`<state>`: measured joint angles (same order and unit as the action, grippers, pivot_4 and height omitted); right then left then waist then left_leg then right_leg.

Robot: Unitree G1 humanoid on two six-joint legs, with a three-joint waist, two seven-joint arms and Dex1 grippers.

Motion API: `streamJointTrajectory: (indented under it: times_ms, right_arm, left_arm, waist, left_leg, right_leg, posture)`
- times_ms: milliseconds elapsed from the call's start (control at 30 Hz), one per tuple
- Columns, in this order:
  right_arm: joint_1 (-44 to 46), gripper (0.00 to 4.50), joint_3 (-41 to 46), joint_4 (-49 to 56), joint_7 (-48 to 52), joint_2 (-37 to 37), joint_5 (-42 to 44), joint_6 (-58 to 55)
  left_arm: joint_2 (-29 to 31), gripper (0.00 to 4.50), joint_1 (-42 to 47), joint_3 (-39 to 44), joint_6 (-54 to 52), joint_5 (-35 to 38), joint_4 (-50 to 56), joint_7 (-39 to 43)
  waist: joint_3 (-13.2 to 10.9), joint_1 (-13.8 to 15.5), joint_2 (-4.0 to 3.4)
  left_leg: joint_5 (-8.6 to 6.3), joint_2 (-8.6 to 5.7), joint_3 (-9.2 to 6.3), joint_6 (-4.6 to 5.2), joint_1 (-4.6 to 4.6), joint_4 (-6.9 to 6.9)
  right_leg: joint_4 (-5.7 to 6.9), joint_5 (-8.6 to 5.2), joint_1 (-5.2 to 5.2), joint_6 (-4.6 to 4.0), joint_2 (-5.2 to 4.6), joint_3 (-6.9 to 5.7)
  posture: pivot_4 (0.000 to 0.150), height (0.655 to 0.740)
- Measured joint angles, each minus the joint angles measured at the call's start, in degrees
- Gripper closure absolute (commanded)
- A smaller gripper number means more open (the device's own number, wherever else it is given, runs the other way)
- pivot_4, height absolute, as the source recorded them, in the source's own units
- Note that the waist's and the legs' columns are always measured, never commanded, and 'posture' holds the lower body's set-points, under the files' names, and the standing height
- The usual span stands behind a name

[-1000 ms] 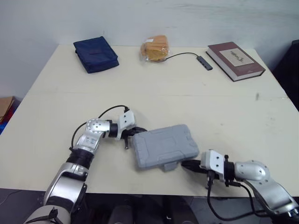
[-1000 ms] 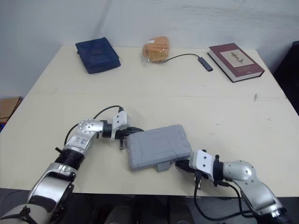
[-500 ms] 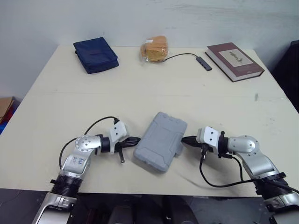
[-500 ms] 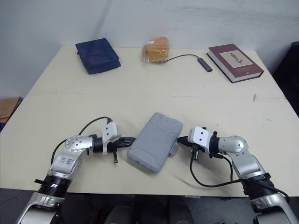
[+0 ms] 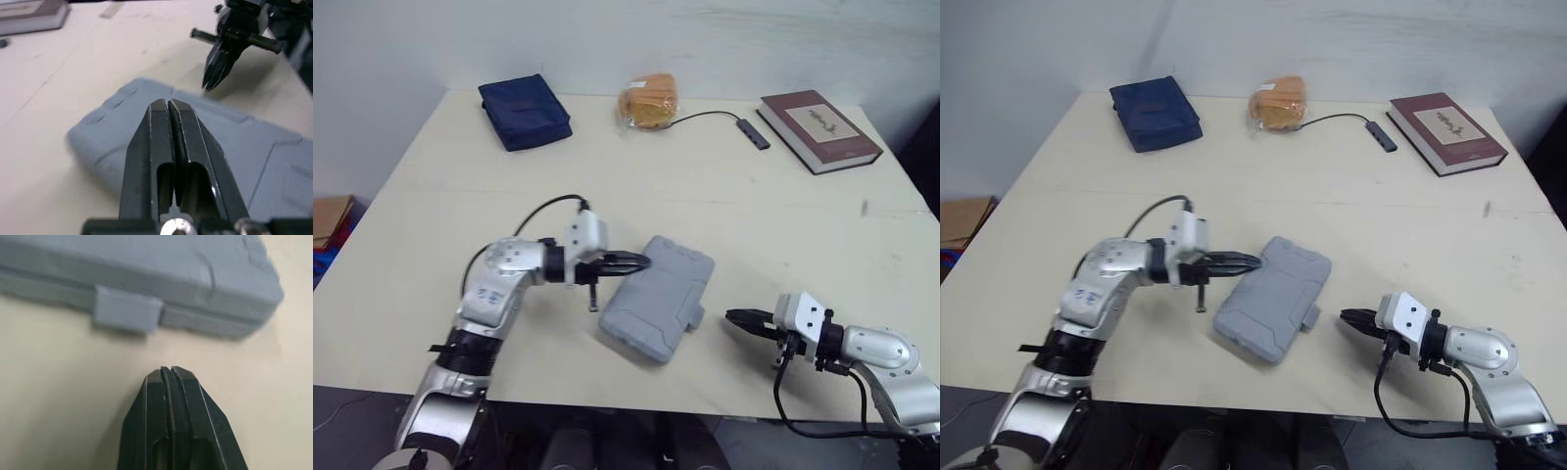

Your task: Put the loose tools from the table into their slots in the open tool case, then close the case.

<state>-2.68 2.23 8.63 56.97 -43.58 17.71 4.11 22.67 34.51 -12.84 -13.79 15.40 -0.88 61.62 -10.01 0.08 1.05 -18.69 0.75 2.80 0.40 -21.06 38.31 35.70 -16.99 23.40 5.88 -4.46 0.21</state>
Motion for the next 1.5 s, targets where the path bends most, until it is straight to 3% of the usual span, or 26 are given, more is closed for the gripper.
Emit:
streamJointTrajectory:
  times_ms: [167,333,700,833,1067,1233,1500]
  right_arm:
    - [-0.51,4.5,-3.05,4.43,-2.84,3.03,-1.23,-3.49]
    - [1.01,4.5,-5.04,4.13,-4.26,4.05,-3.89,-4.25]
    - [6.04,4.5,-9.56,-1.5,-4.99,7.47,-8.0,-5.43]
    - [8.12,4.5,-10.82,-3.04,-4.84,8.87,-8.73,-6.26]
    - [11.13,4.5,-12.57,-5.22,-4.04,10.52,-10.04,-6.75]
    - [11.79,4.5,-13.26,-6.22,-4.0,11.31,-11.14,-7.21]
    - [12.38,4.5,-13.06,-6.18,-3.16,10.91,-11.02,-7.87]
  left_arm:
    - [-3.08,4.46,3.57,-7.81,1.46,-7.97,-6.95,-2.0]
    - [-3.9,4.46,4.53,-9.96,2.53,-10.8,-8.66,-2.45]
    - [-3.11,4.46,3.43,-10.2,1.27,-11.11,-7.96,-2.24]
    - [-2.7,4.46,3.09,-10.25,1.26,-11.14,-8.35,-2.13]
    - [-2.36,4.46,3.09,-10.25,3.31,-11.14,-10.61,-1.55]
    - [-2.37,4.46,3.28,-10.25,5.35,-11.14,-13.5,-1.16]
    - [-2.35,4.46,2.68,-9.25,8.43,-11.03,-14.19,-0.74]
  waist:
    - [-0.01,-0.3,-0.01]
    - [0.01,-0.07,-0.04]
    - [0.34,-0.34,-0.05]
    - [0.37,-0.87,0.01]
    - [0.65,-2.18,0.41]
    - [0.78,-2.24,0.55]
    - [0.83,-2.19,0.54]
  left_leg:
    - [0.02,0.01,0.07,0.02,0.04,-0.01]
    - [0.02,-0.02,0.06,0.08,0.03,0.03]
    - [0.01,0.03,0.09,0.11,0.32,-0.06]
    - [-0.03,0.14,-0.01,0.06,0.98,-0.24]
    - [-0.06,0.25,-0.14,-0.05,1.15,-0.31]
    - [-0.18,0.4,-0.14,-0.29,2.09,-0.75]
    - [-0.09,0.43,-0.15,-0.43,2.19,-1.03]
  right_leg:
    - [0.1,-0.01,0.09,-0.02,0.23,0.01]
    - [0.06,-0.01,0.05,-0.02,0.09,0.09]
    - [0.08,-0.03,-0.12,-0.06,0.03,0.09]
    - [-0.08,-0.14,-0.87,-0.24,0.03,0.13]
    - [0.1,-0.24,-0.95,-0.43,0.05,0.08]
    - [-0.08,-0.39,-1.98,-0.7,0.1,0.06]
    - [-0.08,-0.44,-1.87,-0.78,0.1,0.06]
  posture:
    - [0.15,0.74]
    - [0.15,0.74]
    - [0.15,0.74]
    - [0.15,0.74]
    - [0.15,0.74]
    - [0.15,0.74]
    - [0.15,0.74]
